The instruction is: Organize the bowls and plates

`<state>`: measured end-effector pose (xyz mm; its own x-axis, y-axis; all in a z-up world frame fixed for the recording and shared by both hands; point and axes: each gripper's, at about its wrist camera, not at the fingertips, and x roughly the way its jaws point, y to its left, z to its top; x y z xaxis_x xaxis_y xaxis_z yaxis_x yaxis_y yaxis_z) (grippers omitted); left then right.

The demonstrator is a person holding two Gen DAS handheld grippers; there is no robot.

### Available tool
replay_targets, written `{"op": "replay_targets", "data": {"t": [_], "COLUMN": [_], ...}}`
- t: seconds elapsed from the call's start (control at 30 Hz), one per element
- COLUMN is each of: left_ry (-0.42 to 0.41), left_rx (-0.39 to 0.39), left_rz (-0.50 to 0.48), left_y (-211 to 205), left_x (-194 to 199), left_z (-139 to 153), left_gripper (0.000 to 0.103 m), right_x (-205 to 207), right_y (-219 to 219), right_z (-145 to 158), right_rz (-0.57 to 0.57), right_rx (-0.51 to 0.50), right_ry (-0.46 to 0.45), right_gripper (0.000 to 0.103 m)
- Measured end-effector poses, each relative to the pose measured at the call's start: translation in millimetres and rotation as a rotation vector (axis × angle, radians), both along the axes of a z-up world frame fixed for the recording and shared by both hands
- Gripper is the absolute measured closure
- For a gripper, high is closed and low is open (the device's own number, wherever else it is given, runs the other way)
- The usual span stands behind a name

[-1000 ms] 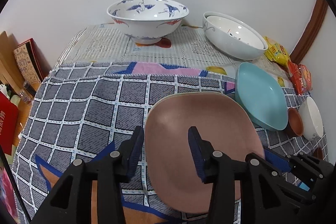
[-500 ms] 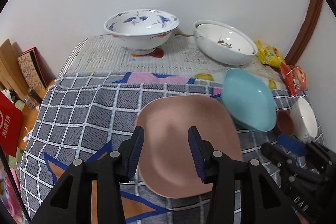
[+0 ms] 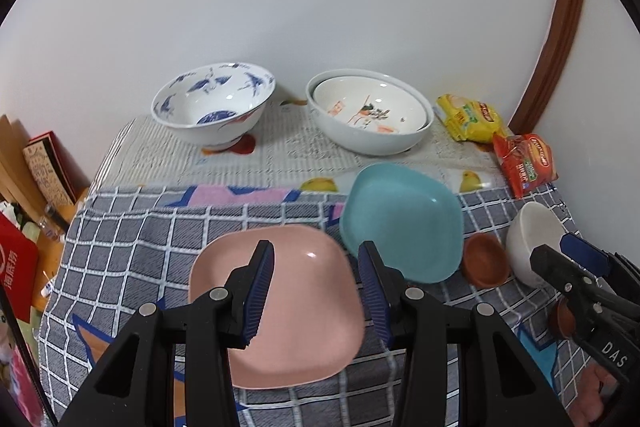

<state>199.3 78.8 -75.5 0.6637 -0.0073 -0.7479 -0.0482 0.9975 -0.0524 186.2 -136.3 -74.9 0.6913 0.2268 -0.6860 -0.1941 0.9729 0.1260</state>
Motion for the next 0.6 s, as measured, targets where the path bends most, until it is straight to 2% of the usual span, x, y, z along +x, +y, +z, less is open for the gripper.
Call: {"op": "replay_targets", "data": {"t": [0.17,0.3,0.4,0.6], "left_ry": [0.007,0.026,0.027,0.036], "left_rx": [0.025,0.028,0.031,0.032], "left_rz": [-0.025,-0.043,-0.047,-0.05], "left_y": [-15.4,-24.3,-29.5,-35.5], "left_x": [7.1,14.6,20.6,33.7], "left_z": [7.2,8.9,9.4,2.8], "left_gripper": [0.062,0.062,0.062,0.062], "right_x": [2.7,14.2,21.2,34.3], "right_y": [-13.6,-23.8,-27.7,-34.1], "right_z": [9.2,9.3,9.2,9.4], "right_rz": [-0.042,-0.015,-0.021,0.001], "right_rx": [-0.089,-0.059,-0.074,-0.023], "right_ry": [-0.079,-0.036,-0.026,-0.014], "right_gripper": [0.041,0.034,0.024,0.023]}}
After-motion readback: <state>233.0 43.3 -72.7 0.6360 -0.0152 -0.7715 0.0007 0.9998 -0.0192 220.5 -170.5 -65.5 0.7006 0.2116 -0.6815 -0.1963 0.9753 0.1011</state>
